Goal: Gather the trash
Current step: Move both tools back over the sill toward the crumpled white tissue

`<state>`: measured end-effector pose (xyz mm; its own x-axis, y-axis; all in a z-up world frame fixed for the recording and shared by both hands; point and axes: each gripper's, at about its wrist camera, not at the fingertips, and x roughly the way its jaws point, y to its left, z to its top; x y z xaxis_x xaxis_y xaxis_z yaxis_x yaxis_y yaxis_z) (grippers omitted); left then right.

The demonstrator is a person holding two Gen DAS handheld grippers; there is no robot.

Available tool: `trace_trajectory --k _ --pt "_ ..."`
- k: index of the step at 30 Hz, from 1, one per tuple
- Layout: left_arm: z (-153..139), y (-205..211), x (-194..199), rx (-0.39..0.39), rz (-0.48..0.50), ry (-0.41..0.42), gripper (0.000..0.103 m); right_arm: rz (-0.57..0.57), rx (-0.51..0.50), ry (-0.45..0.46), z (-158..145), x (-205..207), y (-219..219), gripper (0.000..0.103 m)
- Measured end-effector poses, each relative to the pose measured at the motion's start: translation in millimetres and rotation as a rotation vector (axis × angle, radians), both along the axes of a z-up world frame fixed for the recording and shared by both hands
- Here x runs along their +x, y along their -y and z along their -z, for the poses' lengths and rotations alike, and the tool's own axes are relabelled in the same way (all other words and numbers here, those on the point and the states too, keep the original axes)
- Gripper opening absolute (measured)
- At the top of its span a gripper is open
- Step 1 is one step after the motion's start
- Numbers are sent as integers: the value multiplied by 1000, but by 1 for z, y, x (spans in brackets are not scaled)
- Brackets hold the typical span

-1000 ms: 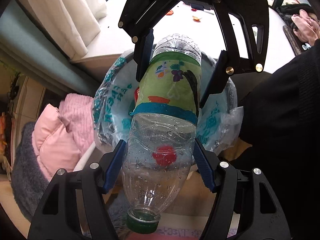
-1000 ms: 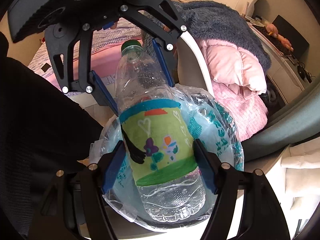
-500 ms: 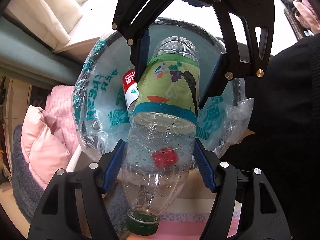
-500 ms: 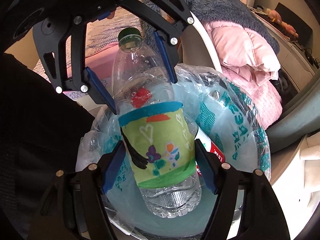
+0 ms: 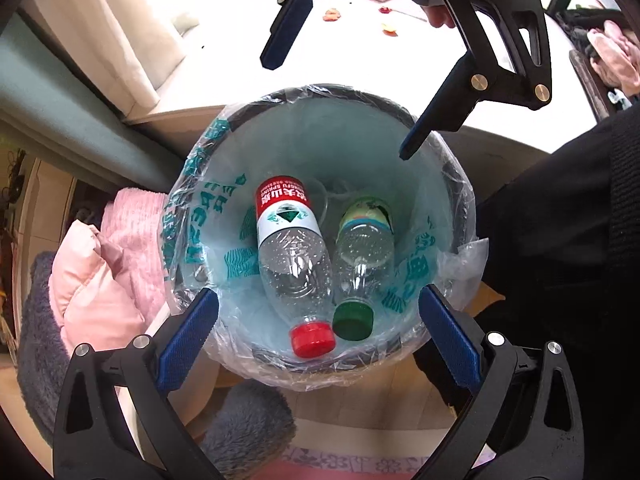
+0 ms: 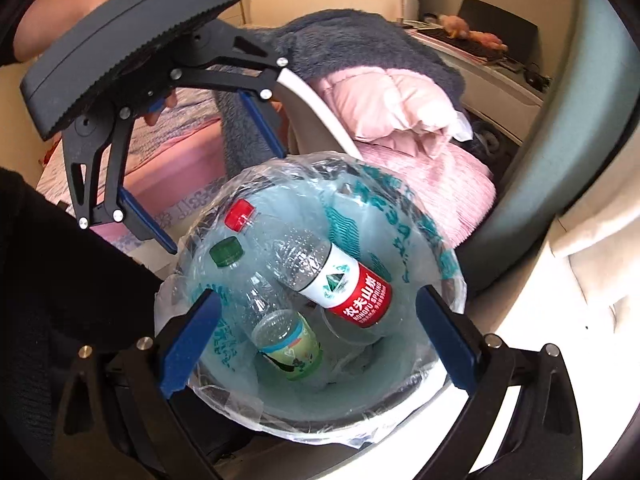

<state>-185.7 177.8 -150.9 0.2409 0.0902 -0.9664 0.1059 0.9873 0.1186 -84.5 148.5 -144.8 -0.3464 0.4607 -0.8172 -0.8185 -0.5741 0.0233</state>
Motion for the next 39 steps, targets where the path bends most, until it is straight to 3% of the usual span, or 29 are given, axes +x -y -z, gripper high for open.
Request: trace_trajectory --k 6,14,25,31,39 --pt "-12 -6 7 -11 -58 83 97 278 48 -103 -14 40 27 95" --pt "-29 0 38 -63 -82 224 97 665 97 -182 -19 91 99 95" --pt "-36 58 106 -160 94 298 97 1128 112 -187 -1 138 235 95" --pt "-38 101 151 -233 199 322 97 1297 93 -187 10 154 298 95" --pt "-28 156 200 -296 325 313 97 1514 30 -266 38 168 365 95"
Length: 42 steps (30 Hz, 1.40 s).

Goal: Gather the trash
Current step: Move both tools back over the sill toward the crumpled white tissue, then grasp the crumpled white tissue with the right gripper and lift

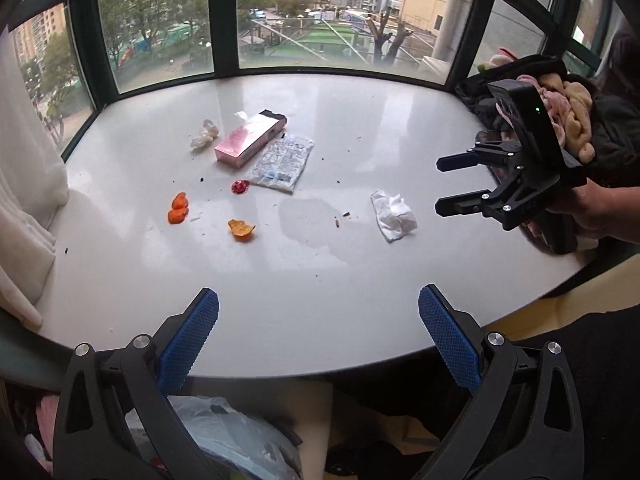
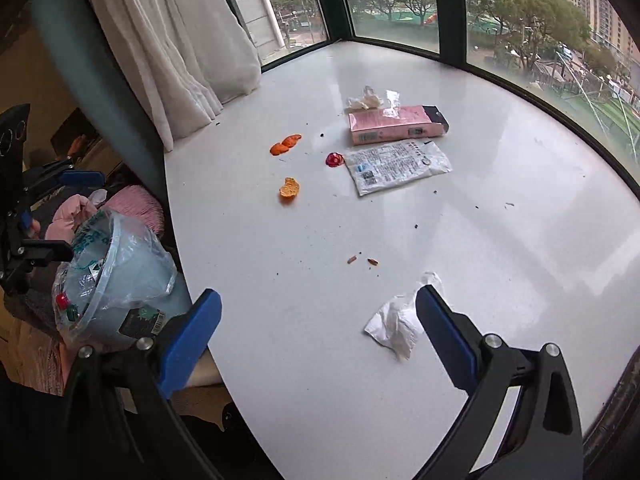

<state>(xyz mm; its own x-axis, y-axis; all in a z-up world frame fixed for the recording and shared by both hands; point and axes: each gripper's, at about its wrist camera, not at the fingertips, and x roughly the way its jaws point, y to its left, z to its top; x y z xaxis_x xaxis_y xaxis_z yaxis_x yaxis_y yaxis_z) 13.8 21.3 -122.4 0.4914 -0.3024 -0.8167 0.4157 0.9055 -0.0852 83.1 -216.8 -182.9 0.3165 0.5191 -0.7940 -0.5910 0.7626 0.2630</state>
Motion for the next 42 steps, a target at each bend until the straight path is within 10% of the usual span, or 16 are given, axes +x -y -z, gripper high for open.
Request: trace_trajectory --k 18,35,42 --pt "85 69 91 -121 111 -134 97 221 106 -199 73 28 39 94" --pt "118 77 126 -98 136 -168 97 257 98 -269 111 50 35 19" --pt "121 73 134 -101 127 -167 97 250 120 -271 104 59 29 5"
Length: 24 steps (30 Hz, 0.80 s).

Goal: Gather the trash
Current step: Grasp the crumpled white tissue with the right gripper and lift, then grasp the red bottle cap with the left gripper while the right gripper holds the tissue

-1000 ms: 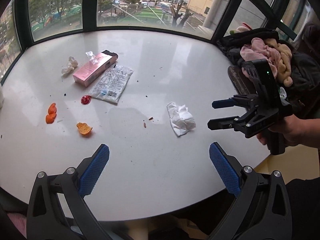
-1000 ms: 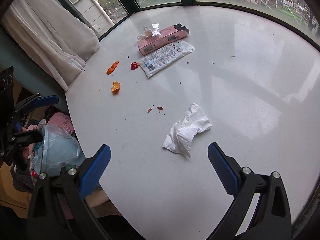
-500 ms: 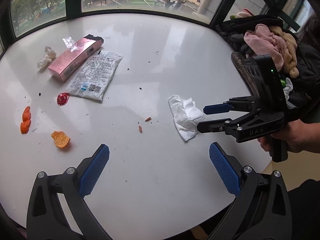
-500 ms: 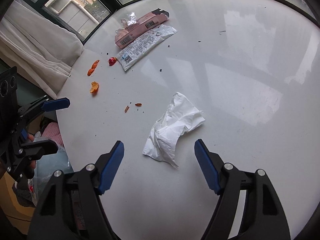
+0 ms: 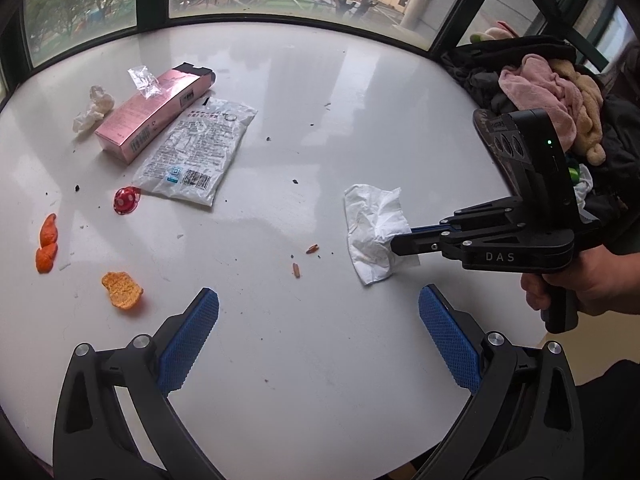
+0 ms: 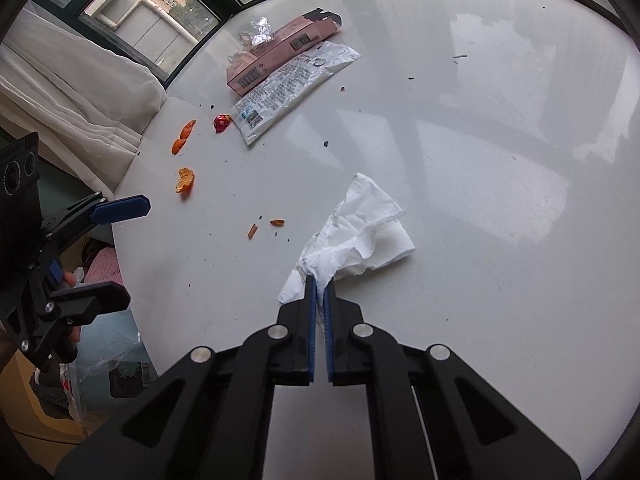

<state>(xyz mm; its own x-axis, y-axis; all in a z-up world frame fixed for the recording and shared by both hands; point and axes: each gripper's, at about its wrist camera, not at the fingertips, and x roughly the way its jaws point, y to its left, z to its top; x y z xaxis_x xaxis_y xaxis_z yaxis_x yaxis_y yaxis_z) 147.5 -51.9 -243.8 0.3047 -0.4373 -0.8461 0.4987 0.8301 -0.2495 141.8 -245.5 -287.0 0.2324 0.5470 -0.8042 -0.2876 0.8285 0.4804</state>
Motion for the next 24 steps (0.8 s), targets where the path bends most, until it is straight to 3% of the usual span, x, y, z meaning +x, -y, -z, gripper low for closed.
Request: trace_trajectory --k 11,24 --pt "-8 -18 27 -5 -64 27 97 2 56 56 -35 27 -5 5" --pt "-7 -56 68 13 -165 55 97 -5 79 79 -43 59 -14 5"
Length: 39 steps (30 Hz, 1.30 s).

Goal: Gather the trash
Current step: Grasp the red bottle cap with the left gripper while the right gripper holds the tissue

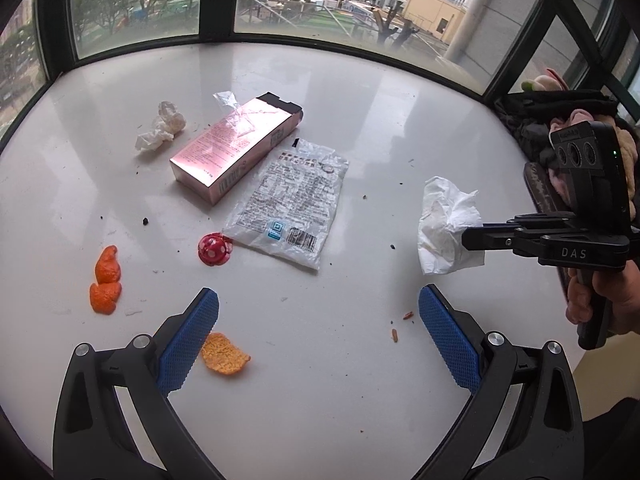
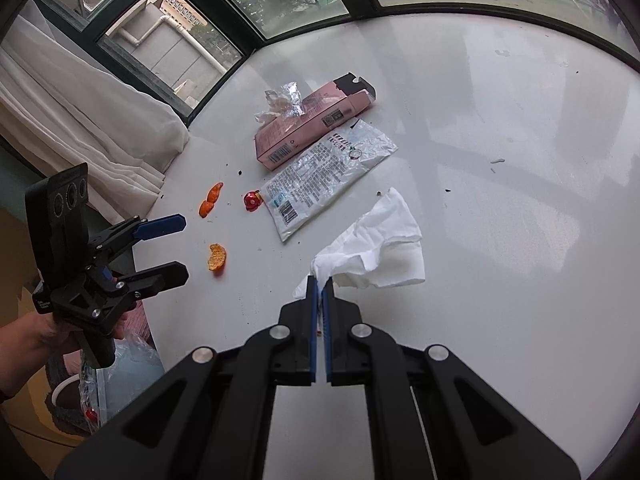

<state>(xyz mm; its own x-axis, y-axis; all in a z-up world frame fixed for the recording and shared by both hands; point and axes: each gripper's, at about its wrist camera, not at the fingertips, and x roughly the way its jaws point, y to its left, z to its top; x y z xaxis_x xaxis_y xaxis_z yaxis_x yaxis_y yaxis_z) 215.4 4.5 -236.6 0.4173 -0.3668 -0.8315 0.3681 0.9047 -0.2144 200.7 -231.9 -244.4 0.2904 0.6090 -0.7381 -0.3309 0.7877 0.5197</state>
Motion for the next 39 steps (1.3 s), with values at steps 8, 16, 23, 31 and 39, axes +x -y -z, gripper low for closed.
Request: trace_trajectory --k 8,16,23,31,39 --pt "22 -19 27 54 -37 20 93 -7 13 6 3 17 -7 5" --pt "48 -32 55 117 -60 26 60 -30 26 13 6 28 -20 5" --pt "61 -30 68 120 -35 32 38 -54 28 12 9 33 -30 5" --pt "68 -29 69 124 -29 42 24 -60 44 2 11 35 -36 5" --pt "65 -29 66 108 -30 58 21 -65 41 2 9 34 -39 5"
